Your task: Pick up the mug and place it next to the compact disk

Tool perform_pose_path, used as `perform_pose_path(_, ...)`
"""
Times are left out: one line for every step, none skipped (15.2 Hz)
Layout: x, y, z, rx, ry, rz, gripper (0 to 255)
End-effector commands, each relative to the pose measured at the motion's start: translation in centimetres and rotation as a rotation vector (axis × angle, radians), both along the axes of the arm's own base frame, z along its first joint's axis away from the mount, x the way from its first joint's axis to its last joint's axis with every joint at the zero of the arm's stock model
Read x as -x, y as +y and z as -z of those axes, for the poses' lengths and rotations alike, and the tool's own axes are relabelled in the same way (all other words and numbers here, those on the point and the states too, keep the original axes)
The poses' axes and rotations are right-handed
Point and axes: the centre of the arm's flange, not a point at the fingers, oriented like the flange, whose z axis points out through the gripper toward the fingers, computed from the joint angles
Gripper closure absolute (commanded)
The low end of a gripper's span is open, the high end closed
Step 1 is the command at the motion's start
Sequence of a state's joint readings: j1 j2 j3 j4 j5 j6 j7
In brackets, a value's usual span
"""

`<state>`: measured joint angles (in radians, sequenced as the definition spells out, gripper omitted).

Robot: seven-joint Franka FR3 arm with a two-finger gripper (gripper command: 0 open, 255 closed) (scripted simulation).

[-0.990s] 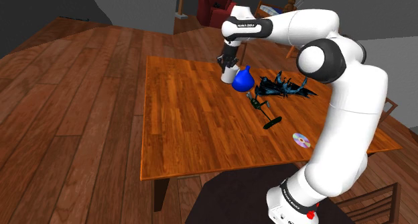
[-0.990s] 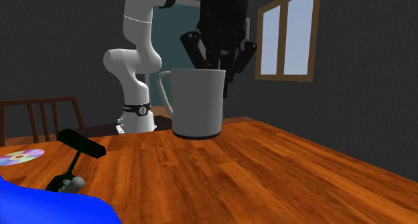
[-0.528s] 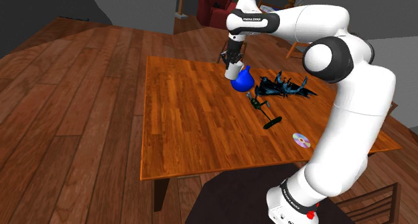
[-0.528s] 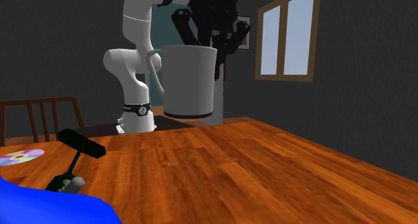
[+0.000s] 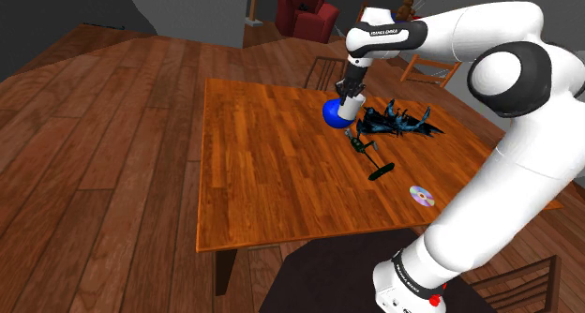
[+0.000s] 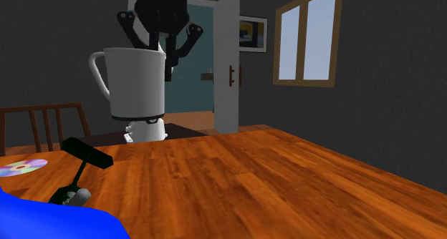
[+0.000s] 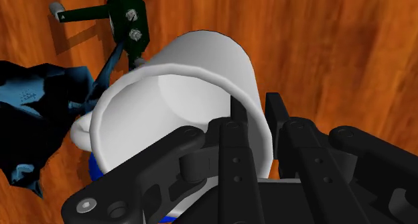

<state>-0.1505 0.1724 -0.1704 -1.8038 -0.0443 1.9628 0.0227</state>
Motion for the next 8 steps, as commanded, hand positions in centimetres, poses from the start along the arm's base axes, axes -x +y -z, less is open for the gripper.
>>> perform_pose_path(2.0,-1.3,0.3,0.000,0.000,-0.001,255)
perform_pose_path(3.1,-2.1,0.3,0.000,0.000,-0.001,255)
perform_pose_path(4.2,-2.8,0.3,0.000,0.000,-0.001,255)
perform_pose_path(5.2,-3.6,0.3,0.000,0.000,-0.001,255)
perform_pose_path(6.3,-4.3,0.3,0.000,0.000,-0.001,255)
perform_pose_path(7.4,-5.1,0.3,0.000,0.000,-0.001,255)
perform_pose_path(8.5,-5.9,0.3,0.000,0.000,-0.001,255)
perform_pose_path(9.6,-6.6,0.3,0.000,0.000,-0.001,255)
